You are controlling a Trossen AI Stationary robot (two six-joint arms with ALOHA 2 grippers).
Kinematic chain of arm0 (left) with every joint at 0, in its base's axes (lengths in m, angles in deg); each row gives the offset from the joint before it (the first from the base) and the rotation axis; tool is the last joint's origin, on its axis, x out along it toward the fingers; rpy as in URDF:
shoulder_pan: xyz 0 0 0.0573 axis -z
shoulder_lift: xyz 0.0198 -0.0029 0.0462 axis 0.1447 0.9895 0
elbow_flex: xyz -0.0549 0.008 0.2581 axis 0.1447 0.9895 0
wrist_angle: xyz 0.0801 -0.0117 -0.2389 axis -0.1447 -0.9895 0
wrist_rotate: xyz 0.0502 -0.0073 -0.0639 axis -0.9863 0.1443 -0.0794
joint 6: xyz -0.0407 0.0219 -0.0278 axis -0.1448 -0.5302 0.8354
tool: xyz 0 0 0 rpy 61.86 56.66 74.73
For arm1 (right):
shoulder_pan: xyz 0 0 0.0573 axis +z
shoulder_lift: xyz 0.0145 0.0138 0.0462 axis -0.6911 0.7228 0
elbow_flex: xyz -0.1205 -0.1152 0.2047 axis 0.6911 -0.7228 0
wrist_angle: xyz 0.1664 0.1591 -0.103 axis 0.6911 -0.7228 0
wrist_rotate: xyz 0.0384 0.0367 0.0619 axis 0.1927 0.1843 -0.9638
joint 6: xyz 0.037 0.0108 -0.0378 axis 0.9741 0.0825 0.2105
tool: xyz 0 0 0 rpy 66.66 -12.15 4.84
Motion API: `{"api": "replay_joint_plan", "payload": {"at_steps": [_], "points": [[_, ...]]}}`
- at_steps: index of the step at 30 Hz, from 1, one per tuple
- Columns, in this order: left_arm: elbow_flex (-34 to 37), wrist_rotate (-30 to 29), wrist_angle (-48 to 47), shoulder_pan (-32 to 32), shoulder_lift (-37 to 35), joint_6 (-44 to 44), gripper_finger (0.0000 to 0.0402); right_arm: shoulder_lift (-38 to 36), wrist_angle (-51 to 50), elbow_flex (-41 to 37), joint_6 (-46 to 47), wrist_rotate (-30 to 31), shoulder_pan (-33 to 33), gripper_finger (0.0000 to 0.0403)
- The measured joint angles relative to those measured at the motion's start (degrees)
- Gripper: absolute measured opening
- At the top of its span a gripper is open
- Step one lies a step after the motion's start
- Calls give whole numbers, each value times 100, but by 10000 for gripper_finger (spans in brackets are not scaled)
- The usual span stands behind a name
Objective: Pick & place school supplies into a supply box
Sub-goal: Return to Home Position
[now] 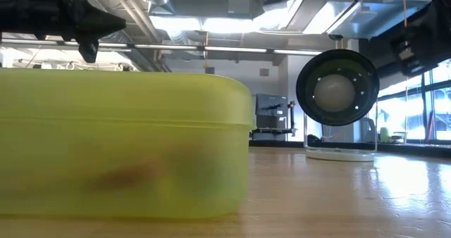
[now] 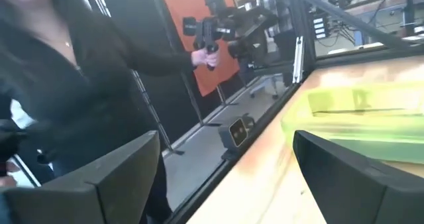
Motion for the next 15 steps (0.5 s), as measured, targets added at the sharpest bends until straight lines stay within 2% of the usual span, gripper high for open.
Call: {"api": "replay_joint_plan", "payload": {"at_steps": [3, 5, 10, 15], "points": [[-1, 261, 26, -234, -4, 84, 8, -95, -78, 0, 287, -520, -471, 351], [0, 422, 8, -365, -2, 153, 6, -220, -269, 0, 443, -616, -681, 351], [-1, 768, -17, -602, -2, 226, 8, -735, -597, 0, 511, -449, -794, 351], [-2, 949, -84, -763, -2, 224, 10, -1596, -1403, 2, 390, -203, -798, 351]]}}
